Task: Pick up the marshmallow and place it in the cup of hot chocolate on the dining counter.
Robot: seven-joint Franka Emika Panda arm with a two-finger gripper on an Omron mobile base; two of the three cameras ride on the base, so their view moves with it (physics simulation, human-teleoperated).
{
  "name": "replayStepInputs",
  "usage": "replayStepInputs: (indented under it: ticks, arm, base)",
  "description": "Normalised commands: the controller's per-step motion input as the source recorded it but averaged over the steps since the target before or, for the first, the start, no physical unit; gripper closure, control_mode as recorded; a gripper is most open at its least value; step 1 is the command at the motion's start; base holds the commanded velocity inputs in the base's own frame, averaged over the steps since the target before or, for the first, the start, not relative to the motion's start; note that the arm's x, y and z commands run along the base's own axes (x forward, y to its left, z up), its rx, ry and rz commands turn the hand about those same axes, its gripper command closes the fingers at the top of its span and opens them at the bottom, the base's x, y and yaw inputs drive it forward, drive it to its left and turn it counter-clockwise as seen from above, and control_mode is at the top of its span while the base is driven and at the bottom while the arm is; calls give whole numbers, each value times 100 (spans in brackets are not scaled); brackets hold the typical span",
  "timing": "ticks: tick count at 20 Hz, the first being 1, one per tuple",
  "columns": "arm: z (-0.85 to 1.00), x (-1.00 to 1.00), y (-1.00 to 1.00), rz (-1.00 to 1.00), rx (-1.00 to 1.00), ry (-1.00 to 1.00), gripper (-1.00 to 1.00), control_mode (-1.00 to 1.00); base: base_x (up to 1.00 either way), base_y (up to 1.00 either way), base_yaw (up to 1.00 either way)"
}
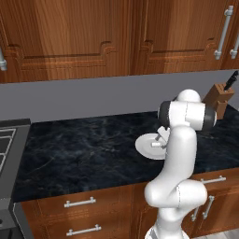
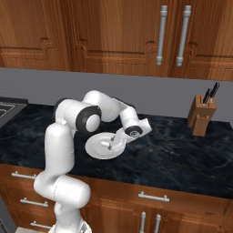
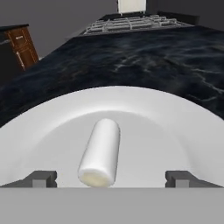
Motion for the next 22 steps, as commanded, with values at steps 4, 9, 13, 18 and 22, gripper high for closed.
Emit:
replayStepInputs:
  ticks: [4,9,13,18,22]
  arm:
    - [0,-34,11,0,0,-3,-100,-100]
    - [0,-10,10,0,0,-6,-100,-100]
    - [0,0,8,0,0,0,-100,-100]
    - [-6,23,9,-1,0,0,100,-100]
    - [-14,50,0,0,0,4,100,-100]
  base:
    - [0,0,0]
    - [0,0,0]
    - [0,0,0]
    - [0,0,0]
    - [0,0,0]
